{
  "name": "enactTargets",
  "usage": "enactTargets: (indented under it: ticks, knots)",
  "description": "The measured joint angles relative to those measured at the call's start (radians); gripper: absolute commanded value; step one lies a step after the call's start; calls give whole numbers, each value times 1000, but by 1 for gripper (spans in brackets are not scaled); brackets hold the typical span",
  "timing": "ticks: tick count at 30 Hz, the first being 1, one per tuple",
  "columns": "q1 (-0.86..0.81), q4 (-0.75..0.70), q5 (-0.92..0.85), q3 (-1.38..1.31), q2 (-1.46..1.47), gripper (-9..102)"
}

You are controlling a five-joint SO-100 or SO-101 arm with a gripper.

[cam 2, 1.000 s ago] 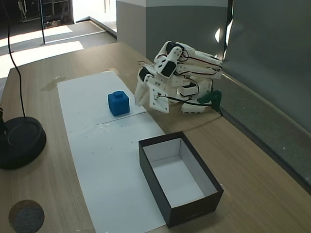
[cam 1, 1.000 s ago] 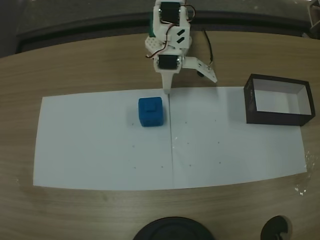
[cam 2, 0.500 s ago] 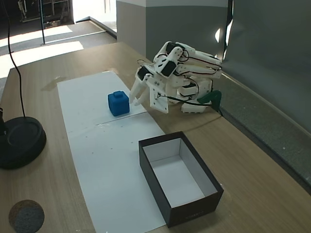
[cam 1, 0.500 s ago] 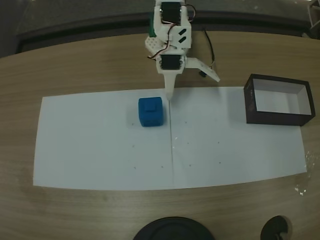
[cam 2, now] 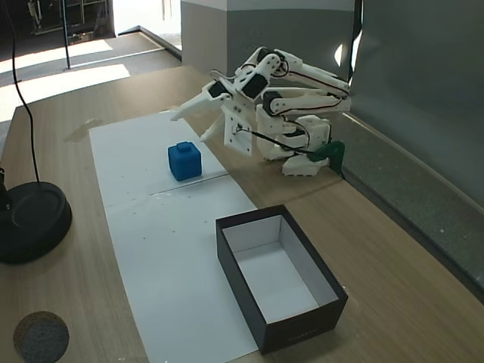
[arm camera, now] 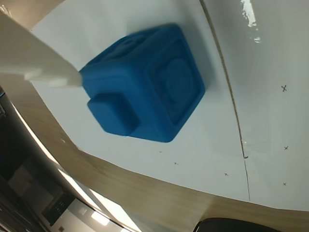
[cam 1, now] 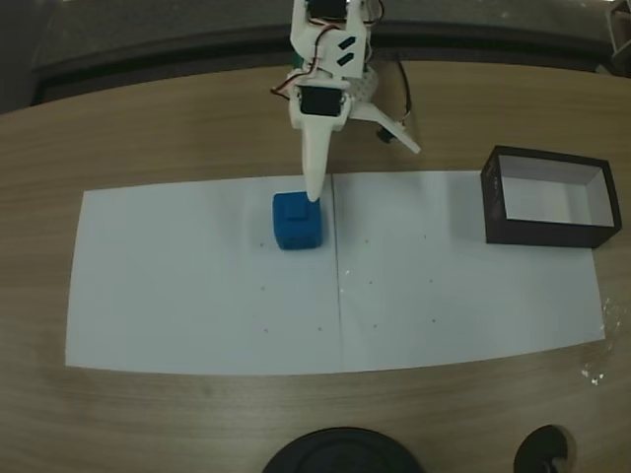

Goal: Grab a blue square and put it in the box.

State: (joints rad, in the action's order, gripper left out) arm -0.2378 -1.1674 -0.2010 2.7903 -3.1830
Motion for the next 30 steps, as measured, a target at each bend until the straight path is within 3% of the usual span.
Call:
enactTargets:
  ticks: [9, 14, 30]
  knots:
    - [0, -106, -12, -420, 653, 35]
    - [0, -110, -12, -525, 956, 35]
    - [-57, 5, -25, -545, 1201, 34]
